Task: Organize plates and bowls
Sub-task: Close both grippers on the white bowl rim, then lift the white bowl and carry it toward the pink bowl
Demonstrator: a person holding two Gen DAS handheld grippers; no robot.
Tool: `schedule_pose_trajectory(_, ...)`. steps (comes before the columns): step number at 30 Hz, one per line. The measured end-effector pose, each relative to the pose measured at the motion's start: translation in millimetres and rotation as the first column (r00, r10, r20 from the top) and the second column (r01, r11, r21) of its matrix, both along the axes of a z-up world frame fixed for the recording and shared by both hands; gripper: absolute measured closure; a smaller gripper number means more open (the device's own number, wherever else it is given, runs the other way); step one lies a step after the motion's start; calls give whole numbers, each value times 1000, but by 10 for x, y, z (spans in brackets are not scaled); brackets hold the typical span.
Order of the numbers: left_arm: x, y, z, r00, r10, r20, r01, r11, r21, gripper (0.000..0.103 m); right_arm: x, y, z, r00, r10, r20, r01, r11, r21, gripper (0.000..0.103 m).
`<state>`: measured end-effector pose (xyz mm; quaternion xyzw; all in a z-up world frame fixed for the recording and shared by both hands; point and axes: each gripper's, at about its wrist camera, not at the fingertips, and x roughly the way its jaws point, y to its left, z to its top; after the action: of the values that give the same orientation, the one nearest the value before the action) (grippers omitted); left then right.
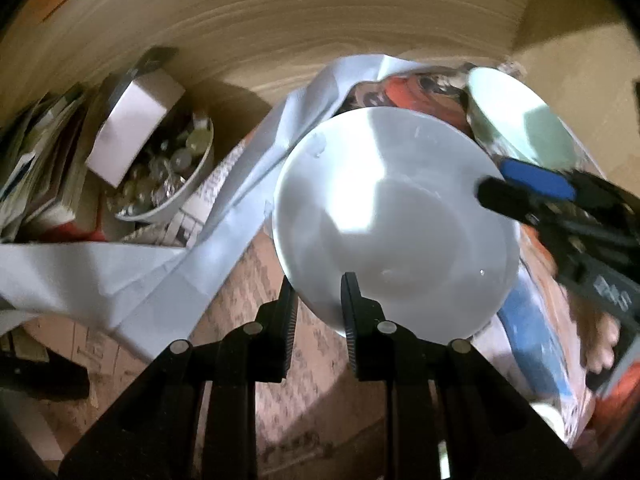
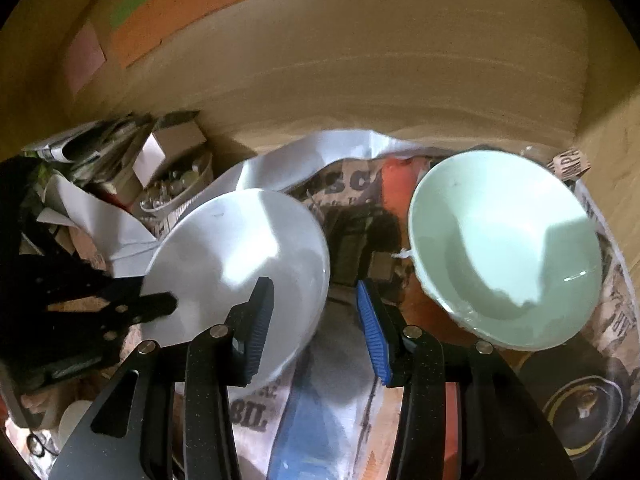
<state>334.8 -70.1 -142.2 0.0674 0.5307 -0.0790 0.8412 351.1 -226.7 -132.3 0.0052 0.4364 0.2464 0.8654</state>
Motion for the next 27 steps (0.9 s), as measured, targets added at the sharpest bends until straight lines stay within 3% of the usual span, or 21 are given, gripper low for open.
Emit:
schedule_pose_trajectory(5,-122,5,-8,1000,-29,5,29,1000,0,81,45,78,-121,998,32,-49,-32,999,0,87)
schedule_pose_trajectory(7,-121,30,-6,1000,-24,8,24,1000,-5,81,42,105,-137,999,33,-39,-33,999,-12,89)
schedule_pose_trajectory(17,-159,79,80,1000,7,28,-7,1000,-15,81,-8,112,-70,999,16,-40,-17,1000,-16,89)
schedule_pose_trajectory(27,-470,259,487,985,70,155,-59,995,-77,81,-400,147,359,996,29,84,-27,999,-22,89)
